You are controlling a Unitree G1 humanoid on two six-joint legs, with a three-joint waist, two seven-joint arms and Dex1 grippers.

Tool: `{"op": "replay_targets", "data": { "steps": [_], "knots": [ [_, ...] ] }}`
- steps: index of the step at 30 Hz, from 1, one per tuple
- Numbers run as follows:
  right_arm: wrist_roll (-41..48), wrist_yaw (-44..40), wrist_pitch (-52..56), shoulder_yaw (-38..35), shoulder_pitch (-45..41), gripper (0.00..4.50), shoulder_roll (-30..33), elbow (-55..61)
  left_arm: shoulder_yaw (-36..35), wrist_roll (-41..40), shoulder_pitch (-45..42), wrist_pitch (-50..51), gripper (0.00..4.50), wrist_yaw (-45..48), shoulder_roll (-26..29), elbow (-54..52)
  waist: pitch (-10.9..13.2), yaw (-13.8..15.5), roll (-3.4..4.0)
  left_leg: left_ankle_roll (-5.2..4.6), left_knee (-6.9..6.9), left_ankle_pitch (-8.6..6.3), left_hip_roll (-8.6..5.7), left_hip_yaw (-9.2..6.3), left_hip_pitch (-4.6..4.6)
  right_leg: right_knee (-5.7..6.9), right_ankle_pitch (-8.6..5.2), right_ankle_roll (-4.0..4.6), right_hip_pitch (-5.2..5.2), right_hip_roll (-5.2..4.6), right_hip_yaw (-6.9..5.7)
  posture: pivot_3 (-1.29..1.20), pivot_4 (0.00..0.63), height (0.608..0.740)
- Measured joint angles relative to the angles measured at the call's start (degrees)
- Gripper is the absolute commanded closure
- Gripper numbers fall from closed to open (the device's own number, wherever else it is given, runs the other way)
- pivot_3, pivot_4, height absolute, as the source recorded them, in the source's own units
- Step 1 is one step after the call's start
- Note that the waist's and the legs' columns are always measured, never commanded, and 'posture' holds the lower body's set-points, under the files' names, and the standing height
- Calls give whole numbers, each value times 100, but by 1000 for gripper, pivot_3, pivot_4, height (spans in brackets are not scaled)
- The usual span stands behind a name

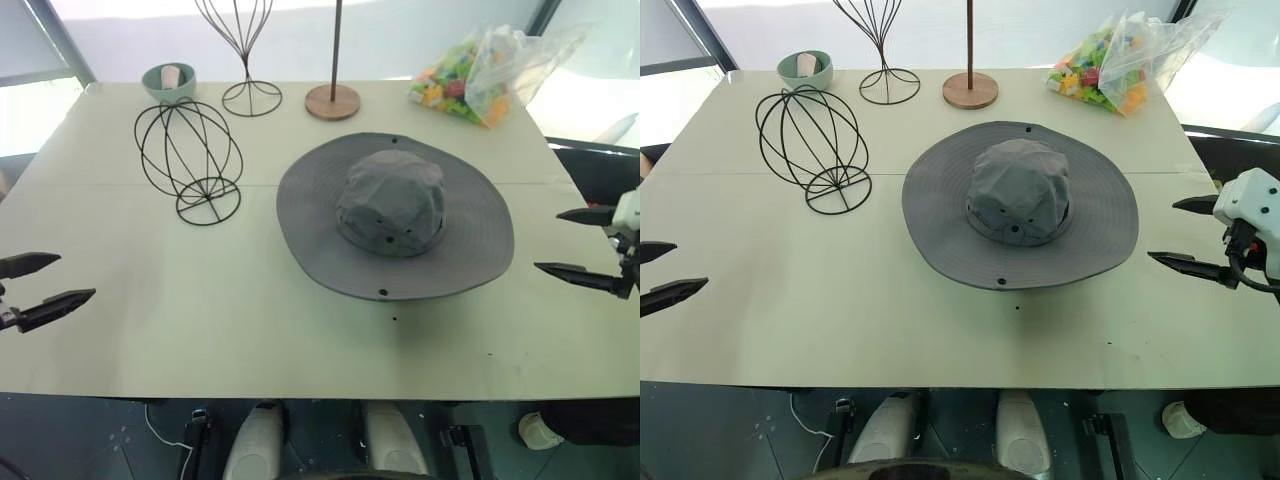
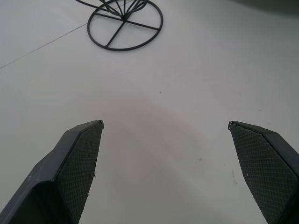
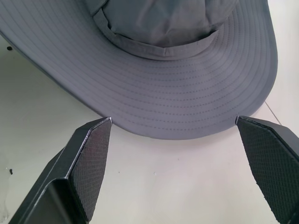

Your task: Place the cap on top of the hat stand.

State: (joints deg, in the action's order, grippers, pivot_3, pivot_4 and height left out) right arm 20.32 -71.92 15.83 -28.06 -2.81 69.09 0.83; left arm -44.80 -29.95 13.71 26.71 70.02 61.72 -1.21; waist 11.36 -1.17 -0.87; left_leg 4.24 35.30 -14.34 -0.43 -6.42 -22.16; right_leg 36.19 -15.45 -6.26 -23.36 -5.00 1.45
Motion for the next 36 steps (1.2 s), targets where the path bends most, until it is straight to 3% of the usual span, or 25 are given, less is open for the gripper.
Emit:
{"op": "replay_targets", "data": {
  "steps": [14, 23, 28, 36],
  "knots": [
    [-171, 350, -113, -195, 281, 155, -85, 203, 492, -371, -977, 345, 0, 5, 2, 32, -1, -18, 1, 0, 14, 1, 1, 0, 5, 11, 12, -7, 4, 3, 1, 0, 150, 740],
    [-371, 755, -109, -114, 491, 155, -227, 2228, 1346, -1219, -1238, 942, 0, 245, -50, -1606, -2, 4, 2, 0, 20, 1, 8, -2, 5, 18, 14, -10, 4, 12, 1, 0, 150, 740],
    [-1219, 1333, -359, 547, 830, 155, -414, 2968, 1990, -1319, -1804, 953, 0, 238, -55, -1718, -2, 24, 2, 0, 50, 1, 11, -4, -2, 21, 18, -6, 12, 19, 2, 0, 150, 740],
    [-2651, 2069, -906, 1478, 1263, 155, -885, 3141, 2351, -1305, -1957, 908, 0, 198, -162, -1680, -4, -2, -1, -2, 68, 0, 16, -4, -8, 28, 19, -3, 12, 27, 2, 0, 150, 740]
  ]
}}
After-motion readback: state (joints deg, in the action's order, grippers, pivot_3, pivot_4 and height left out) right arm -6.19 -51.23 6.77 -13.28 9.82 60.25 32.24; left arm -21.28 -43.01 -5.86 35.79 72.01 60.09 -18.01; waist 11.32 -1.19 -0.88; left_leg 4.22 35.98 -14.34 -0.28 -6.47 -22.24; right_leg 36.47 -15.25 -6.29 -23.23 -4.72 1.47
